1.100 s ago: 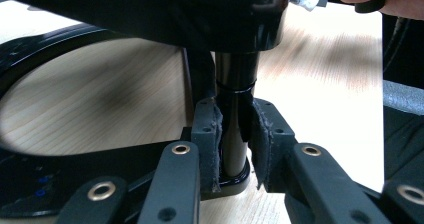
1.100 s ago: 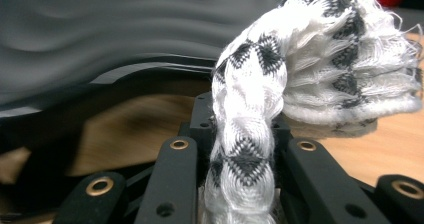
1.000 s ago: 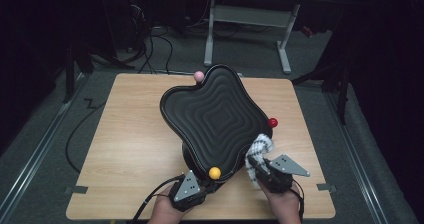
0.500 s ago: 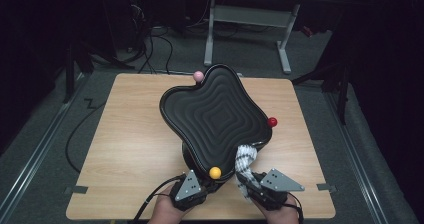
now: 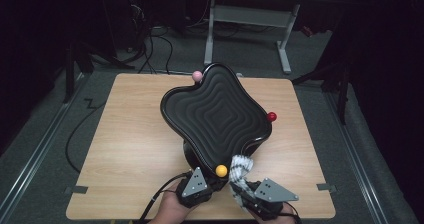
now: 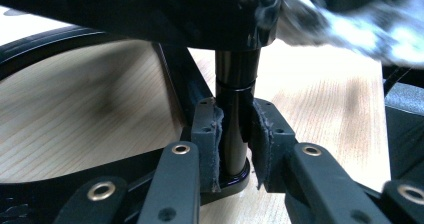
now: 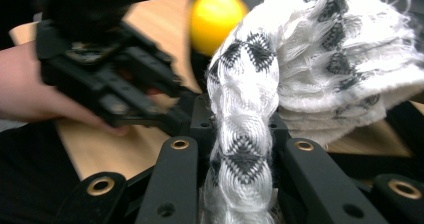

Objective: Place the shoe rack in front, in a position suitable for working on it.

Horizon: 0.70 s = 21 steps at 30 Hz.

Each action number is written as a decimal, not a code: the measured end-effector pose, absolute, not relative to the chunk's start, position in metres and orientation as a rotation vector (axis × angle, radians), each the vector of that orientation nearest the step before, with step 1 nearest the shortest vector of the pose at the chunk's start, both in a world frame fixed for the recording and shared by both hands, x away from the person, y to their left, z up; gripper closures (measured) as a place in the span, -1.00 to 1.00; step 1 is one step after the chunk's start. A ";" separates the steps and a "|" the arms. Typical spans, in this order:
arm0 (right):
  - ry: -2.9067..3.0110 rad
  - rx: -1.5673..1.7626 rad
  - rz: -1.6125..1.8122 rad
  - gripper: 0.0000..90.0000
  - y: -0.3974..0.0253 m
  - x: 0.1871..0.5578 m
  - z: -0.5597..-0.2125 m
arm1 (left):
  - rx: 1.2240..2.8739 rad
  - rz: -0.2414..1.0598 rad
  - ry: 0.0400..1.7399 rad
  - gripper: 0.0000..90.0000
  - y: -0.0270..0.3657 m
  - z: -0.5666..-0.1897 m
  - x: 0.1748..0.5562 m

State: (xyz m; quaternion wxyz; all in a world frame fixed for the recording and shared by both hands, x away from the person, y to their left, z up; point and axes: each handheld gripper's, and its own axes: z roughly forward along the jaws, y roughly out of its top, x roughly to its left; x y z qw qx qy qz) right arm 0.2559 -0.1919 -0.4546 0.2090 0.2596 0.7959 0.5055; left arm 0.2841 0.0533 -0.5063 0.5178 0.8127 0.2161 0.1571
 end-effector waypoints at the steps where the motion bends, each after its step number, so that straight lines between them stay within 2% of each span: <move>1: 2.202 0.746 1.406 0.69 -0.196 0.259 -0.455 | 1.951 0.377 0.519 0.65 0.053 -0.506 0.284; 8: 2.188 0.882 1.393 0.69 -0.213 0.279 -0.460 | 1.946 0.385 0.535 0.65 0.062 -0.507 0.278; 21: 2.176 0.946 1.401 0.68 -0.194 0.310 -0.462 | 1.931 0.420 0.601 0.64 0.088 -0.507 0.266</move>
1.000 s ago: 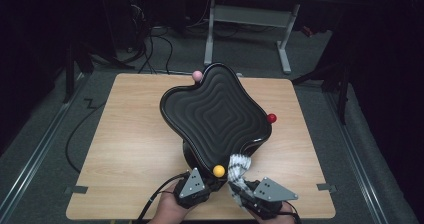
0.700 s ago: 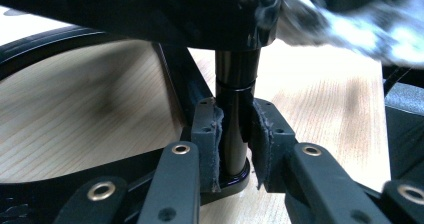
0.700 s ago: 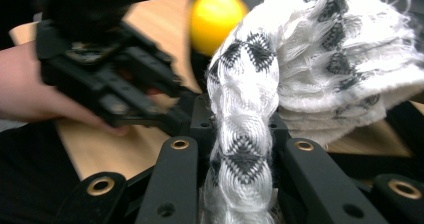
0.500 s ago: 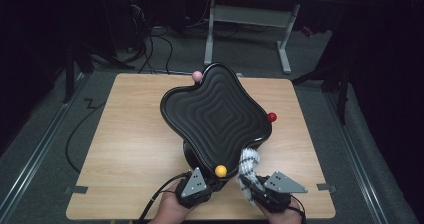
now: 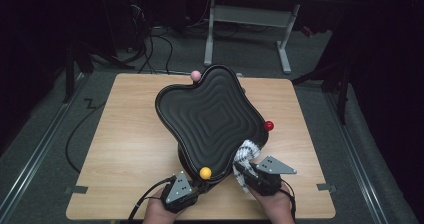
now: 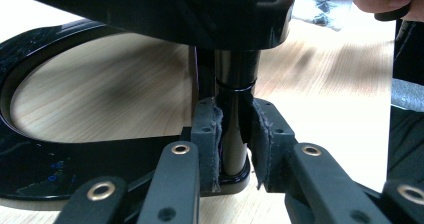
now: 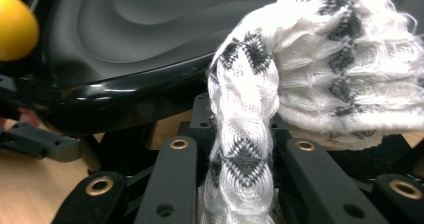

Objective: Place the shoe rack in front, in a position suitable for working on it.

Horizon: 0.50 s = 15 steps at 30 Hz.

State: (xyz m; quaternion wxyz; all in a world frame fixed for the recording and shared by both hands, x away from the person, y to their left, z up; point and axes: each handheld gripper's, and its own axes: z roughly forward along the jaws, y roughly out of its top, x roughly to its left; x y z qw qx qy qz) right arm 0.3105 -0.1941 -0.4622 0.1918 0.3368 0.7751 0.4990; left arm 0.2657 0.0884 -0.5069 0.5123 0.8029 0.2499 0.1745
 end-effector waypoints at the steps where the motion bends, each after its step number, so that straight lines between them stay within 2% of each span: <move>1: 2.190 0.926 1.408 0.68 -0.193 0.310 -0.461 | 1.931 0.419 0.601 0.64 0.088 -0.507 0.266; 15: 2.280 0.708 1.437 0.68 -0.187 0.266 -0.451 | 1.934 0.398 0.565 0.65 0.065 -0.508 0.279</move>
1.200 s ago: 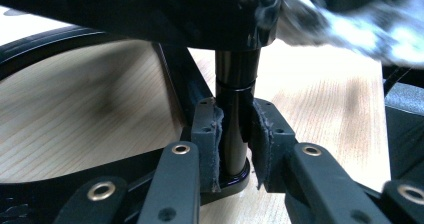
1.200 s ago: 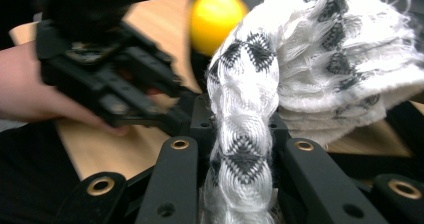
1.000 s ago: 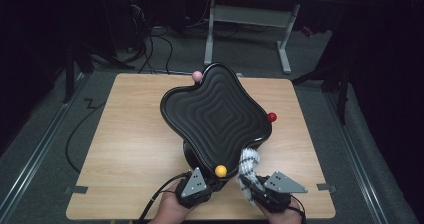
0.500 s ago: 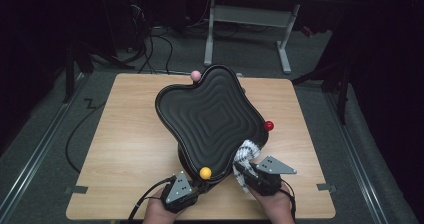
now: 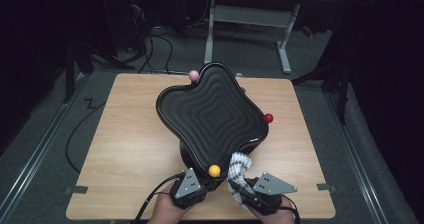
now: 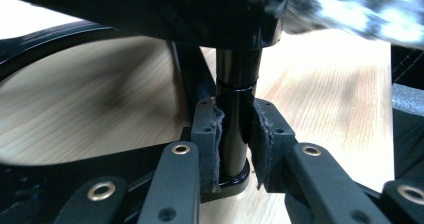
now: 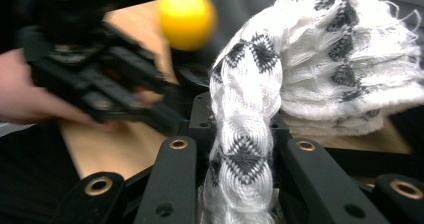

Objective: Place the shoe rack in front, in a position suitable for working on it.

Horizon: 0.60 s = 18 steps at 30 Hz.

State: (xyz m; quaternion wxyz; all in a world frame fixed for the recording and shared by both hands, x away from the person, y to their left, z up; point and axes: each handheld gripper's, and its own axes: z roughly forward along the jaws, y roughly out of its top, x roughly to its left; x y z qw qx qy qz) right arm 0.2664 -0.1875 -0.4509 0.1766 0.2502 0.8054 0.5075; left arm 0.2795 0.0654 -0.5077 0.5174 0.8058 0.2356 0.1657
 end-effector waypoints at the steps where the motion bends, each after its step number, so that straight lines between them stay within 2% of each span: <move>1: 2.289 0.690 1.439 0.68 -0.185 0.264 -0.451 | 1.935 0.395 0.561 0.64 0.063 -0.508 0.280; 5: 2.299 0.646 1.422 0.68 -0.180 0.258 -0.454 | 1.946 0.385 0.548 0.65 0.057 -0.507 0.282; 9: 2.261 0.712 1.429 0.68 -0.192 0.264 -0.453 | 1.947 0.382 0.545 0.65 0.058 -0.507 0.282; 18: 2.188 0.877 1.431 0.67 -0.210 0.297 -0.458 | 1.941 0.394 0.556 0.65 0.068 -0.508 0.275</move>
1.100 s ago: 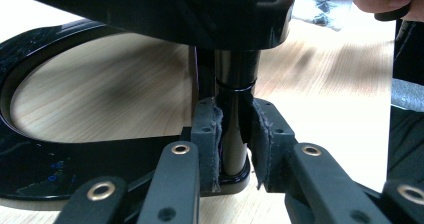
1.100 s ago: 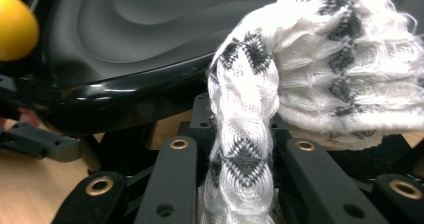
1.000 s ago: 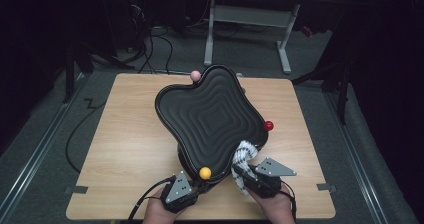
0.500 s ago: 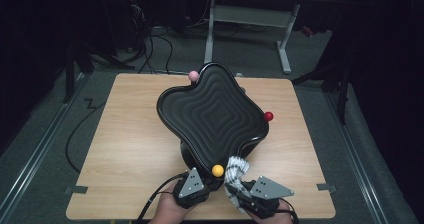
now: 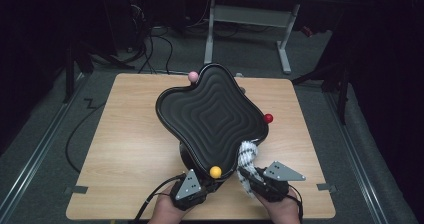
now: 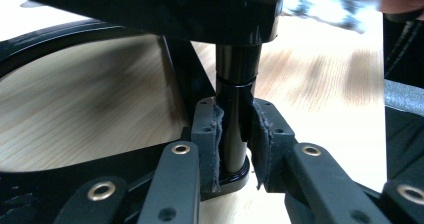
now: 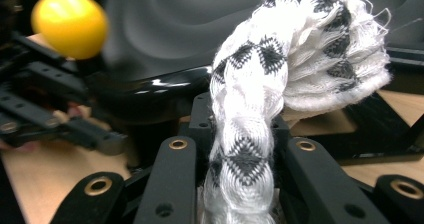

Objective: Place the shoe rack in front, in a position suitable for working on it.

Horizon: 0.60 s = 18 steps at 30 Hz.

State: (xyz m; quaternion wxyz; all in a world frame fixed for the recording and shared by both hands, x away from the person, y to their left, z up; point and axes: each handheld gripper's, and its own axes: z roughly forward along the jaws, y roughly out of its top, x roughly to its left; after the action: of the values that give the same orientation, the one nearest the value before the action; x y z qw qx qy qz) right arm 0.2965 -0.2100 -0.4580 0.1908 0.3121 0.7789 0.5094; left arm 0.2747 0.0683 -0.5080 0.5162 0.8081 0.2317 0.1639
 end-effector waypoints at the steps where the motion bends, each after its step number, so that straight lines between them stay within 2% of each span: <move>1: 2.188 0.875 1.430 0.67 -0.209 0.299 -0.458 | 1.940 0.395 0.557 0.65 0.069 -0.508 0.274; 7: 2.203 0.852 1.415 0.67 -0.204 0.302 -0.460 | 1.937 0.394 0.560 0.65 0.072 -0.509 0.273; 18: 2.265 0.666 1.434 0.68 -0.187 0.262 -0.450 | 1.946 0.383 0.547 0.65 0.058 -0.508 0.281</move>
State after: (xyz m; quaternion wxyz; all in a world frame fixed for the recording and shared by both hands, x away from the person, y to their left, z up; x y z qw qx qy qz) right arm 0.2620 -0.1870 -0.4499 0.1886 0.2368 0.8052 0.5099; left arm 0.2814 0.0580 -0.5078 0.5161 0.8102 0.2278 0.1593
